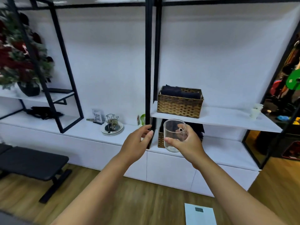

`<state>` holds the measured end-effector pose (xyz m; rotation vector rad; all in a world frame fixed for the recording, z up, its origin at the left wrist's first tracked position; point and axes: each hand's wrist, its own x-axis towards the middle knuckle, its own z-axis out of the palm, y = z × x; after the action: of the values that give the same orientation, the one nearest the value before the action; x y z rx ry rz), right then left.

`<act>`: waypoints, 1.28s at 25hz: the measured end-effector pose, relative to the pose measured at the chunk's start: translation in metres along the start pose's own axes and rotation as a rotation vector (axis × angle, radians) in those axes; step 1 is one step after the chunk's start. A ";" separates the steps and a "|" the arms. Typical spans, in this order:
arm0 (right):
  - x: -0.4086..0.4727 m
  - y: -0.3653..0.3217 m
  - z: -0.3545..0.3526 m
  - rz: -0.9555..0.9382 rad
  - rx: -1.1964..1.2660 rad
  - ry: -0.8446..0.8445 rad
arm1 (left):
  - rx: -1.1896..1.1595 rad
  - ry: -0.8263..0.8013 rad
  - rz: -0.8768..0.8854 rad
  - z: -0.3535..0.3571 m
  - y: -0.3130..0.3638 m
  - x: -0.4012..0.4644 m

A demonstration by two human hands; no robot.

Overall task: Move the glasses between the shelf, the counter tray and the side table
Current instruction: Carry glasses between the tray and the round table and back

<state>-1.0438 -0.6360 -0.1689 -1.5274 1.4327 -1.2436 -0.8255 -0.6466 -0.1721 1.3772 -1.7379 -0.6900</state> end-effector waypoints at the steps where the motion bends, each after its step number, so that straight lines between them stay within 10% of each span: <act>1: 0.020 0.005 -0.003 -0.003 -0.008 -0.015 | 0.001 0.010 -0.012 0.008 -0.002 0.015; 14: 0.184 0.047 0.080 -0.018 -0.044 -0.237 | -0.052 0.108 -0.081 0.006 -0.058 0.145; 32: 0.403 0.051 0.366 0.078 0.053 -0.351 | 0.189 0.116 -0.219 -0.141 -0.262 0.363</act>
<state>-0.7413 -1.0833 -0.2538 -1.5478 1.2079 -0.9055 -0.6008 -1.0559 -0.2179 1.7223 -1.6076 -0.5603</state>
